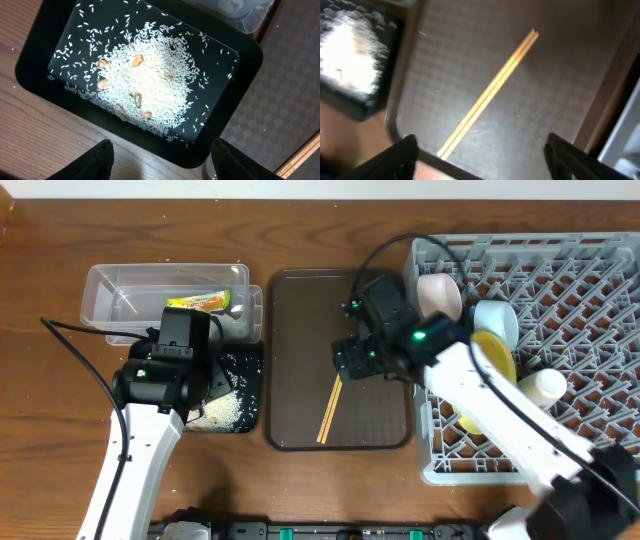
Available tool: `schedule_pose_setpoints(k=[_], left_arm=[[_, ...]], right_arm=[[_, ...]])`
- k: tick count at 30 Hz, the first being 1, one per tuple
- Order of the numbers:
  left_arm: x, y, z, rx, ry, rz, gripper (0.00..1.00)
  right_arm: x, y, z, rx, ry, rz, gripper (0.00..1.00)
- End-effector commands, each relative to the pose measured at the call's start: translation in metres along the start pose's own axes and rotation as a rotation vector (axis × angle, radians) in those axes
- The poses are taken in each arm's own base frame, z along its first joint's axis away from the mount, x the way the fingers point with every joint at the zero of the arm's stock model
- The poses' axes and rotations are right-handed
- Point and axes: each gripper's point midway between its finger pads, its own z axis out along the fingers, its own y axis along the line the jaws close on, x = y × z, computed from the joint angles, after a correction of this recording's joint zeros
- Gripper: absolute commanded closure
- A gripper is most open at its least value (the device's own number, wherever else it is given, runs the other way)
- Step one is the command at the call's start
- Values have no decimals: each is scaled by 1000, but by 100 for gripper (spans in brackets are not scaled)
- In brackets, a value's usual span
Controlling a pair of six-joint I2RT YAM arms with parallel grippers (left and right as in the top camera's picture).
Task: Sort waste into correct bins and load items into the dishwasher rack
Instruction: 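Move the right gripper to the chopsticks on the brown tray, then grasp one chopstick with the right gripper and lift it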
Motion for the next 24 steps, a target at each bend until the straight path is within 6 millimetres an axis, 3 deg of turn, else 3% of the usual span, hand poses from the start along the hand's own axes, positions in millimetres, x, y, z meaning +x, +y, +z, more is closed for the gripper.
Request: schedule_pose_setpoints(k=[1,6,10,24], left_arm=[[0,4,2,-21,2,10,34],[0,4,2,-21,2,10,35],[0,4,2,-21,2,10,35],[1,5,2,-21,2,10,35]], right_arm=[[5,-7,24,90,26,102,30],[19,-10,61,129,105,165,40],[26,-15,81,151,144,174,40],[46,-28,118,224,219,226,39]])
